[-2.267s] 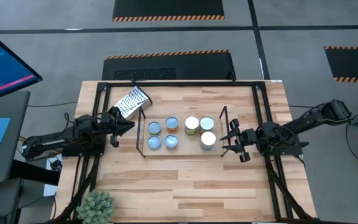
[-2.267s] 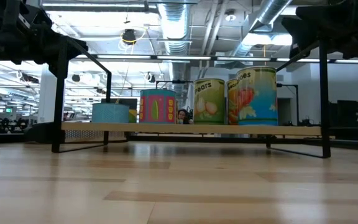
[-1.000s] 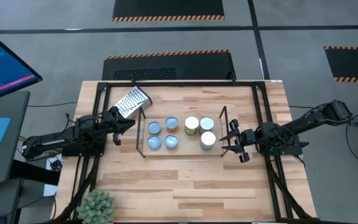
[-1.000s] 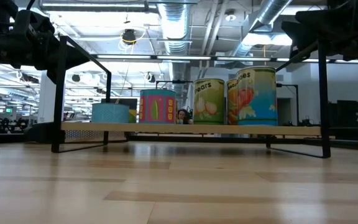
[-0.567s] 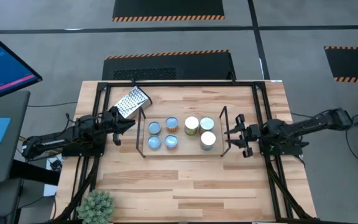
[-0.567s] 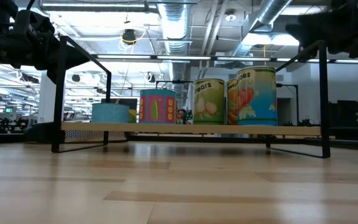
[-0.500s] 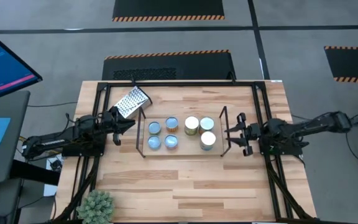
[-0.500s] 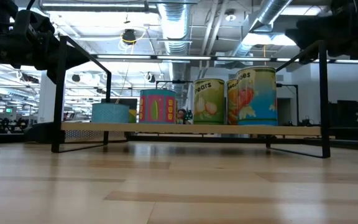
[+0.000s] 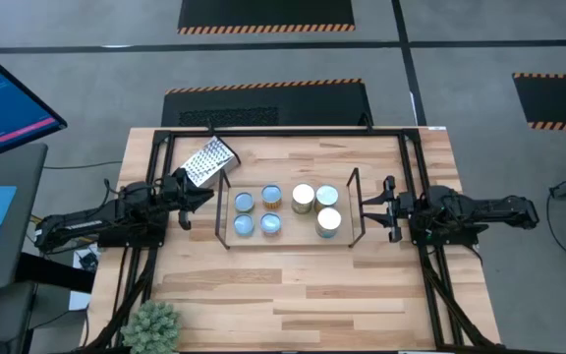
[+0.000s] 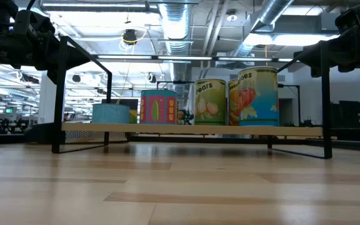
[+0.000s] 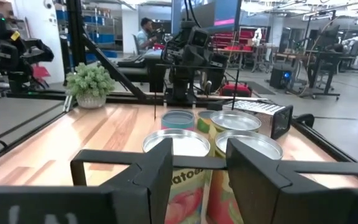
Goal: Pick and place cans onto a shelf
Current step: Return to Home Position
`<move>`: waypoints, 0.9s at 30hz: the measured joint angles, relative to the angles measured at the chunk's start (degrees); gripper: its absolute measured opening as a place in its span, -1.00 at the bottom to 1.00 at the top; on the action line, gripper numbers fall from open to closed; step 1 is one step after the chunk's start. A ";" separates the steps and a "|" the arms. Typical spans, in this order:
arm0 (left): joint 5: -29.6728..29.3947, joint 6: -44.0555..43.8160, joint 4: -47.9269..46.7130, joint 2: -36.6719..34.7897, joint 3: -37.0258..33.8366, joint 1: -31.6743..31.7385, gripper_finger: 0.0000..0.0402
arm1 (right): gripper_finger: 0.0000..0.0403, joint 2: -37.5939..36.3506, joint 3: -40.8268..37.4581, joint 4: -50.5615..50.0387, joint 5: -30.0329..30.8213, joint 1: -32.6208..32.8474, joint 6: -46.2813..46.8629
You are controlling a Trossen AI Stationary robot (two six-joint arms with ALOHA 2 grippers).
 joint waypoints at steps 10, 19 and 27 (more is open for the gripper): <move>-0.72 0.00 -0.08 0.00 0.00 -0.02 -0.79 | -0.14 -1.54 -0.04 -1.13 0.16 0.60 -0.20; -0.99 -0.02 -0.17 0.00 -0.01 -0.02 -0.79 | -0.15 -1.37 -0.04 -1.08 0.22 0.66 -0.17; -1.11 -0.02 -0.20 -0.02 0.00 -0.02 -0.79 | -0.14 -1.37 -0.04 -1.07 0.22 0.66 -0.15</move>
